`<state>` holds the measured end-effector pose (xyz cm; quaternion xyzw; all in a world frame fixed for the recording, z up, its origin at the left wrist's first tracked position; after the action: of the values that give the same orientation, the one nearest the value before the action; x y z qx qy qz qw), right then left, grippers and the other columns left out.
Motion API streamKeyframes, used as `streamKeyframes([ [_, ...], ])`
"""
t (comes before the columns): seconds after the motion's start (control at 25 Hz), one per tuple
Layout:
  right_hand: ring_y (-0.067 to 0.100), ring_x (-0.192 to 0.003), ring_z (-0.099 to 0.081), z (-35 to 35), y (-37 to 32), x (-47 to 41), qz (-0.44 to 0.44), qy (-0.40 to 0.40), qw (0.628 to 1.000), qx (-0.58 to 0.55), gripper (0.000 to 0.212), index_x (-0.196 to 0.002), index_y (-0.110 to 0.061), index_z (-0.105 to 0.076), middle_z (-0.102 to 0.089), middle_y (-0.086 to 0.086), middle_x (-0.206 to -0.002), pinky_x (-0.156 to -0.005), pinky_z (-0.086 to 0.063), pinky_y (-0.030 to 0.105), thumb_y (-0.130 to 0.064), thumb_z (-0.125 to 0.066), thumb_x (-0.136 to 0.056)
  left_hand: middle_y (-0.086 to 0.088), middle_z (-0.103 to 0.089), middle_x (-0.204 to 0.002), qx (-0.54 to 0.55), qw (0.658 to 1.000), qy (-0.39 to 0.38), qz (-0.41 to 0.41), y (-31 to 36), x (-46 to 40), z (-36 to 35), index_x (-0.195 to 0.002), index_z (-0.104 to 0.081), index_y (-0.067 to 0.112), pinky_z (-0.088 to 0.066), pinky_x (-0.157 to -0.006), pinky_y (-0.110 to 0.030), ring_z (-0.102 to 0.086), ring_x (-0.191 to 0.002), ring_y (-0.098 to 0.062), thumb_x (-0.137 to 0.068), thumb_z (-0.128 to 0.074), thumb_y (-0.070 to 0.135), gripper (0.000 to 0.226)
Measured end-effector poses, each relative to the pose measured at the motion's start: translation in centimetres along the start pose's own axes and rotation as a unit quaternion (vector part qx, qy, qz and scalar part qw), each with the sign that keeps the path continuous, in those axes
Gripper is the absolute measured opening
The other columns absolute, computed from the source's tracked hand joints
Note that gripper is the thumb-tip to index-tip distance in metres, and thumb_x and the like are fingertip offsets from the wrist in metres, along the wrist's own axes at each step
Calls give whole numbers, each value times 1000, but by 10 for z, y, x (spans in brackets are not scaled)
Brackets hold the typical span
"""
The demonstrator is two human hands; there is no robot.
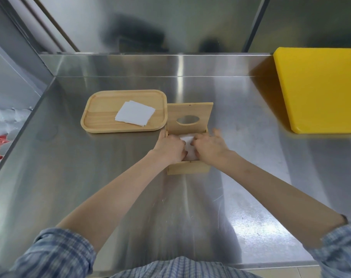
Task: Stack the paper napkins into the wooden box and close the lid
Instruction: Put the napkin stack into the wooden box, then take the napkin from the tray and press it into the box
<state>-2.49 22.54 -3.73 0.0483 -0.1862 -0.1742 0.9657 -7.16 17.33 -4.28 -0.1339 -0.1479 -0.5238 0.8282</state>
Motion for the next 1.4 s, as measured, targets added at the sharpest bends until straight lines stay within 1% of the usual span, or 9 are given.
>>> streamKeyframes([
  [0.12, 16, -135, -31, -21, 5, -11, -14, -76, 996, 43, 34, -126, -18, -53, -50, 1, -136, -116, -4, 54, -20, -40, -95, -10, -46, -139, -44, 996, -75, -9, -2, -7, -16, -130, -47, 13, -6, -114, -54, -32, -135, -25, -96, -28, 40, 48],
  [0.32, 16, -142, -15, -33, 7, -18, 8, -172, 984, 49, 40, -134, -22, -43, -39, -2, -146, -116, 2, 56, -29, -37, -95, -9, -42, -142, -38, 991, -128, -8, -3, -13, -22, -133, -43, 14, -35, -99, -41, -34, -132, -28, -96, -26, 42, 49],
  [0.6, 21, -125, -43, -13, 5, -10, 17, -71, 997, 3, 28, -108, -17, -62, -59, 7, -123, -116, -7, 51, -16, -39, -92, -15, -55, -125, 14, 999, -38, -18, -3, -10, -9, -112, -55, 7, -41, -85, -37, -49, -118, -30, -95, -36, 30, 35],
  [0.72, 22, -132, -36, -18, 4, -9, 21, -101, 995, 6, 31, -114, -16, -60, -51, 9, -132, -118, -2, 49, -16, -37, -94, -16, -57, -124, 36, 998, -38, -21, -2, -7, -9, -111, -57, 6, -44, -88, -39, -50, -117, -31, -95, -36, 29, 34],
  [0.8, 23, -133, -36, -15, 3, -8, 20, -104, 994, -13, 32, -116, -18, -59, -50, 9, -133, -119, -1, 47, -18, -36, -95, -14, -55, -130, 92, 995, -35, -19, -3, -2, -4, -122, -55, 10, -45, -93, -40, -49, -120, -30, -95, -34, 27, 38],
  [0.88, 23, -130, -41, -2, 2, -5, 26, -68, 996, -58, 34, -122, -21, -56, -57, 8, -130, -118, -10, 42, -20, -36, -95, -9, -56, -133, 147, 989, -2, -23, -8, 8, 9, -130, -51, 17, -45, -95, -38, -49, -123, -27, -95, -34, 26, 40],
  [1.04, 22, -129, -46, 29, -5, 8, 43, 6, 964, -261, 38, -132, -22, -50, -55, -1, -138, -107, -35, 32, -21, -45, -95, -5, -66, -117, 226, 967, 114, -20, -38, 35, 43, -120, -60, 17, -46, -83, -33, -58, -109, -26, -95, -38, 25, 34],
  [1.2, 17, -126, -50, 54, -26, 6, 58, 10, 923, -380, 34, -129, -23, -53, -58, -3, -134, -103, -40, 30, -26, -42, -97, -4, -68, -113, 212, 960, 180, 27, -89, 51, 59, -116, -62, 17, -48, -84, -35, -59, -106, -25, -95, -38, 25, 32],
  [1.4, 15, -123, -51, 66, -56, -17, 51, -32, 864, -500, 36, -132, -21, -49, -59, -1, -131, -96, -36, 20, -26, -46, -96, -2, -66, -114, 259, 943, 187, 90, -145, 50, 56, -118, -60, 18, -49, -85, -38, -58, -108, -25, -94, -38, 23, 32],
])
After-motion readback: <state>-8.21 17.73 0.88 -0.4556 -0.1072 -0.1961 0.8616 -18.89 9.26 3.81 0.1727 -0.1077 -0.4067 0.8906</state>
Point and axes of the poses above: each hand's wrist, its own x-axis away from the middle knuckle, its own z-axis out of the back of the hand, y = z × x, the point moved 8 cm from there along -x, towards the middle knuckle
